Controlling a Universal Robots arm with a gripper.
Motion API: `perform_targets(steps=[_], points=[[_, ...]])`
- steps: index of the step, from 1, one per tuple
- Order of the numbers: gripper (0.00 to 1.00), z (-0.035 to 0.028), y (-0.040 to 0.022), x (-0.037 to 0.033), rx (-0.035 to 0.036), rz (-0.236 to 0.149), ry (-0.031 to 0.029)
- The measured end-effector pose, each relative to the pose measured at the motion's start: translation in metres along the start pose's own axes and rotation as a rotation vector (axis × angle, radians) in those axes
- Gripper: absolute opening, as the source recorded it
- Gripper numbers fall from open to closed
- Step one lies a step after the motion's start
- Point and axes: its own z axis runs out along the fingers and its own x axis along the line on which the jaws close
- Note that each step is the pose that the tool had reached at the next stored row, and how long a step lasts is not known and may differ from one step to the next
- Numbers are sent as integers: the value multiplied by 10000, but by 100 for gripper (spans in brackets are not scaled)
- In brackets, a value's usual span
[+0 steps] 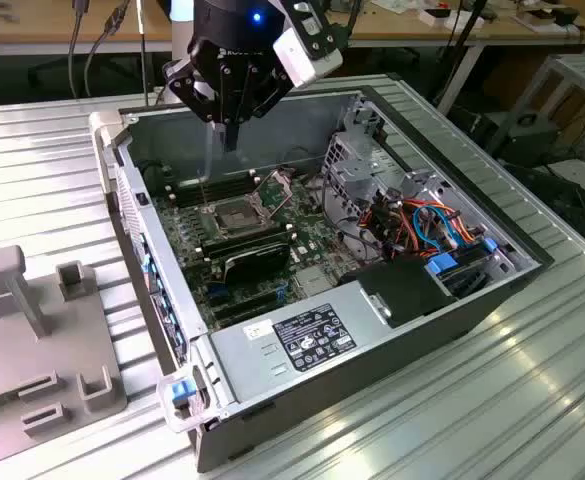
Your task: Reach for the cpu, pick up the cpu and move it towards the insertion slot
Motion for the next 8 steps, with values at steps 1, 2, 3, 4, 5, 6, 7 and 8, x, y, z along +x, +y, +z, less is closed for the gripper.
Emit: perform_targets(steps=[1,2,3,4,5,6,7,8], points=[[11,0,0,0,0,0,0],[11,0,0,0,0,0,0],[11,0,0,4,-1,1,-1],[11,0,-1,16,0,0,0],[11,-1,-3,34,1,0,1],[11,0,-3,45,-1,1,0],[11,1,-4,57,-1,1,2],[11,1,-5,72,0,1,8]])
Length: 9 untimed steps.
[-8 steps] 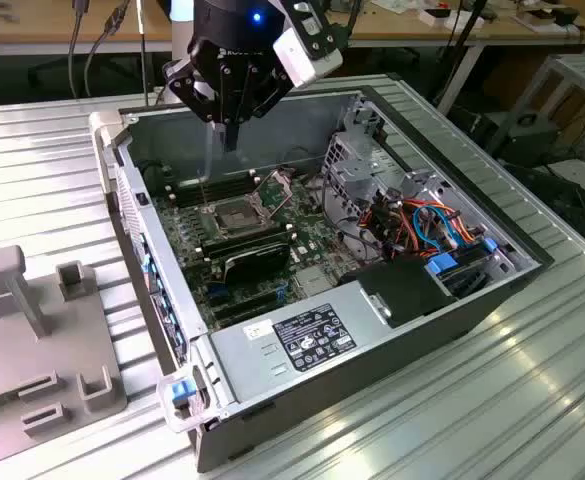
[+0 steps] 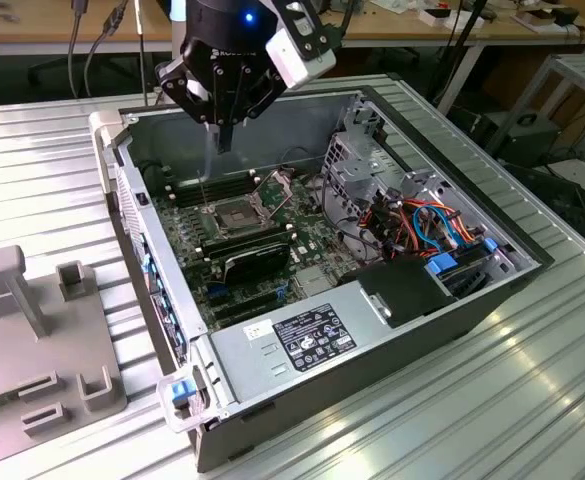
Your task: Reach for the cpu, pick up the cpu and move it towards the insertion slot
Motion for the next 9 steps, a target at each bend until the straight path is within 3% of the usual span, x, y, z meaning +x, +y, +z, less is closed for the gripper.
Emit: perform_targets(steps=[9], points=[[11,3,-6,77,2,0,22]])
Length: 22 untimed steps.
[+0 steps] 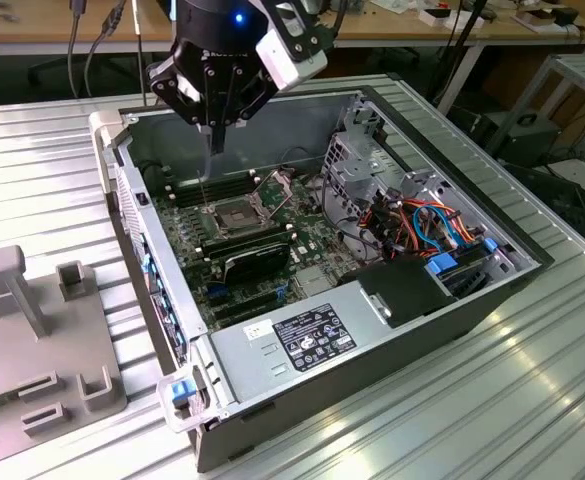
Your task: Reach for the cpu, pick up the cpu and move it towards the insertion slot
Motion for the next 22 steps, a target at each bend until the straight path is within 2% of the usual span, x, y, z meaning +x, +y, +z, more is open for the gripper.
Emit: perform_targets(steps=[22], points=[[11,12,-7,82,6,3,70]])
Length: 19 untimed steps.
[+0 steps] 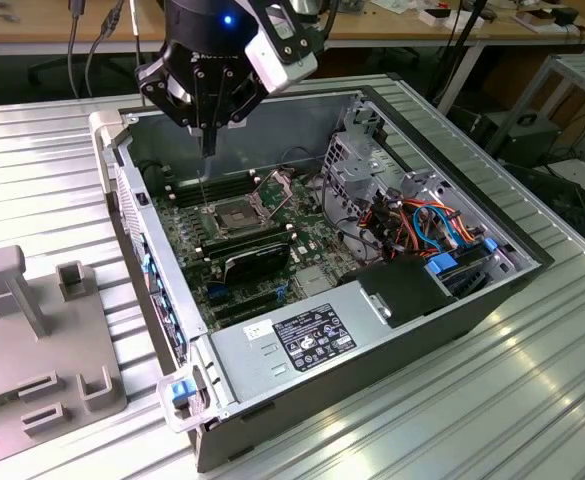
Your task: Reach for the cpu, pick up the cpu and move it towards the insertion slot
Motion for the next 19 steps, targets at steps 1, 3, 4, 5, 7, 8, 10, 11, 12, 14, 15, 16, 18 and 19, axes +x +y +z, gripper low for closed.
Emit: perform_targets(steps=[1,3,4,5,7,8,10,11,12,14,15,16,18,19], points=[[11,1,0,3,0,0,2],[11,2,-1,10,1,0,9],[11,3,-1,13,1,1,11],[11,3,-1,16,1,1,14],[11,4,-2,21,1,1,17],[11,5,-2,24,1,1,19],[11,6,-3,33,1,2,24],[11,6,-3,37,2,1,25],[11,7,-4,44,2,2,28],[11,8,-5,56,2,1,32],[11,8,-5,61,2,2,33],[11,9,-6,77,3,2,39],[11,10,-7,90,3,2,43],[11,10,-8,97,3,2,45]])
